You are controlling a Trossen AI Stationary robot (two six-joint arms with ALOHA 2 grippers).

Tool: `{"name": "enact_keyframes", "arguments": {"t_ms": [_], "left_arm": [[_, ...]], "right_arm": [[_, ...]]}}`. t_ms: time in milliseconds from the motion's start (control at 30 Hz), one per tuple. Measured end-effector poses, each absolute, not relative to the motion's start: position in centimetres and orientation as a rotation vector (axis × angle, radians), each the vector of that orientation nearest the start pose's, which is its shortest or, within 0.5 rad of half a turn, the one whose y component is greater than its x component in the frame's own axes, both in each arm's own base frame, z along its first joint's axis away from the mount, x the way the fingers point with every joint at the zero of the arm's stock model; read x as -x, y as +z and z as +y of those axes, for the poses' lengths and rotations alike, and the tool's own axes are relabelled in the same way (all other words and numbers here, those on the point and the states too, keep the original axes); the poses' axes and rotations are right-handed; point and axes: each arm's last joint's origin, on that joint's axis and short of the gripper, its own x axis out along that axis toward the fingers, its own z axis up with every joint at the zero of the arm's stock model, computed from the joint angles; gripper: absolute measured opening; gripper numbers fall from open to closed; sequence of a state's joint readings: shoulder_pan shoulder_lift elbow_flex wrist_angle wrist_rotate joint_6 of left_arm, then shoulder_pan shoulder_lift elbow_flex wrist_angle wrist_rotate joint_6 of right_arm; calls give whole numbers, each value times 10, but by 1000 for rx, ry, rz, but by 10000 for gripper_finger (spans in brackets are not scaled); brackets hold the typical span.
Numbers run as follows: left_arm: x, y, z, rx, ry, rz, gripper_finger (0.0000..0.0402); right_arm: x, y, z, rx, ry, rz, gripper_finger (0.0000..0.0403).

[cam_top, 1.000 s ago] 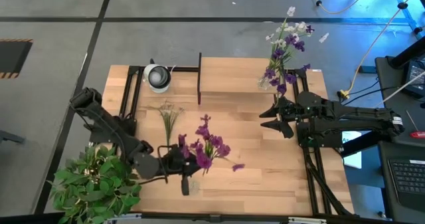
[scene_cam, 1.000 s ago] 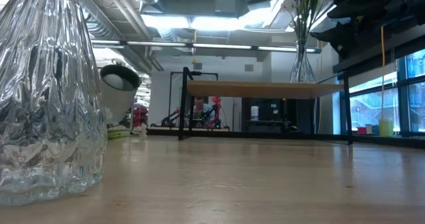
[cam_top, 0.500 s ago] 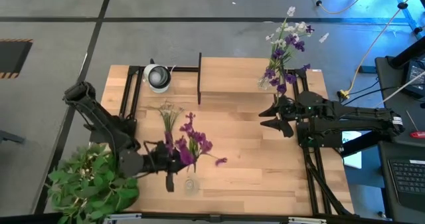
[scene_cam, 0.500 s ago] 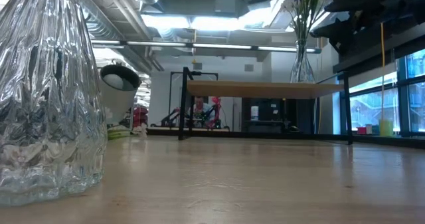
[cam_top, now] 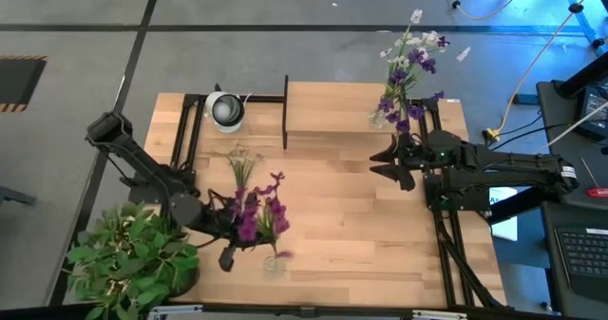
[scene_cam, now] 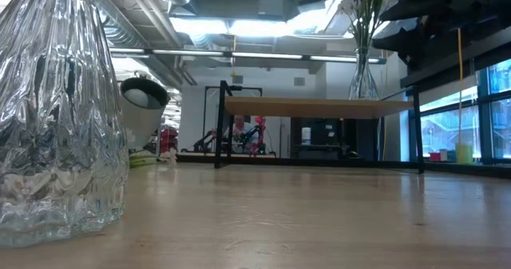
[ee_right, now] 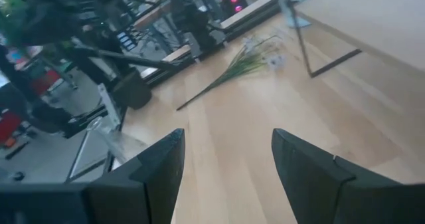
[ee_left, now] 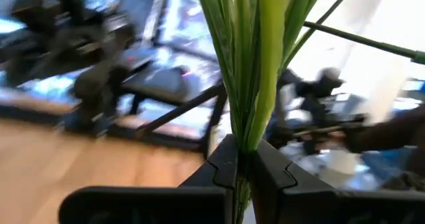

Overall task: Pick and place flowers into a vace then onto a shelf
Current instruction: Put the violet flowers into the transparent vase

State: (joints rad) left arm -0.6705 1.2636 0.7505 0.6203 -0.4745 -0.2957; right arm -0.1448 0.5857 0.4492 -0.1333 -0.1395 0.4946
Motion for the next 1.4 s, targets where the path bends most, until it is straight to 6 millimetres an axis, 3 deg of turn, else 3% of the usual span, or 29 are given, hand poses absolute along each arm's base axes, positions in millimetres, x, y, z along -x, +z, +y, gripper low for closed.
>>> {"name": "enact_keyframes", "arguments": {"t_ms": [400, 1033, 1400], "left_arm": [[-238, 300, -143, 311, -541, -81, 12], [-238, 281, -147, 208, -546, 91, 13], [-237, 274, -145, 180, -496, 95, 13]], "right_arm": [[-146, 247, -19, -570, -147, 262, 228], [-163, 243, -22, -600, -164, 257, 228], [-169, 240, -23, -598, -165, 263, 228]]}}
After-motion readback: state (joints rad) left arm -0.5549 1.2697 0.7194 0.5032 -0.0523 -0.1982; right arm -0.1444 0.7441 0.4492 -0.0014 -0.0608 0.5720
